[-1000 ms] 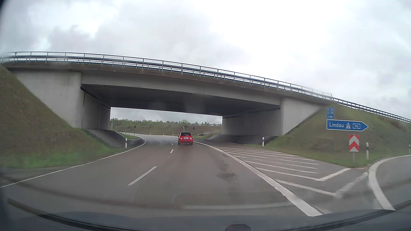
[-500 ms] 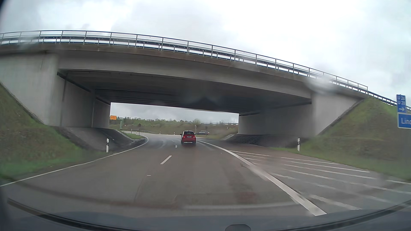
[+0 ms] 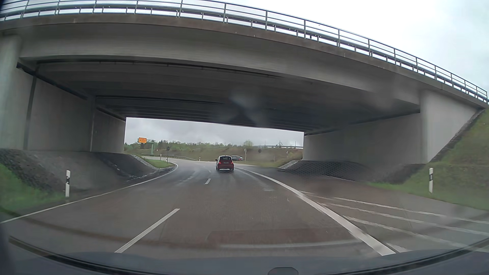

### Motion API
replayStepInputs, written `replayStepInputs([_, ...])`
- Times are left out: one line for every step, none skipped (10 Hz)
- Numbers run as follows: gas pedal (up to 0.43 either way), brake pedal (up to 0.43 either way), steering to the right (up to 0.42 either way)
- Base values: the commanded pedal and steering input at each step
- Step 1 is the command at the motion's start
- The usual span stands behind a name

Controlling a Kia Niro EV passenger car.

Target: Follow the waypoints while adhering to traffic rules and regulations

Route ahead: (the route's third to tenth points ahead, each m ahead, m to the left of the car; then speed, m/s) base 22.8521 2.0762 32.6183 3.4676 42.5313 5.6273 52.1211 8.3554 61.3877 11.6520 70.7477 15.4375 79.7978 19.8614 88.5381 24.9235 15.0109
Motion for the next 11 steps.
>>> replayStepInputs([0.169,0.0,-0.027])
replayStepInputs([0.169,0.0,-0.027])
replayStepInputs([0.177,0.0,-0.027])
replayStepInputs([0.197,0.0,-0.029])
replayStepInputs([0.197,0.0,-0.029])
replayStepInputs([0.197,0.0,-0.03])
replayStepInputs([0.197,0.0,-0.03])
replayStepInputs([0.197,0.0,-0.03])
replayStepInputs([0.197,0.0,-0.03])
replayStepInputs([0.197,0.0,-0.03])
replayStepInputs([0.197,0.0,-0.031])
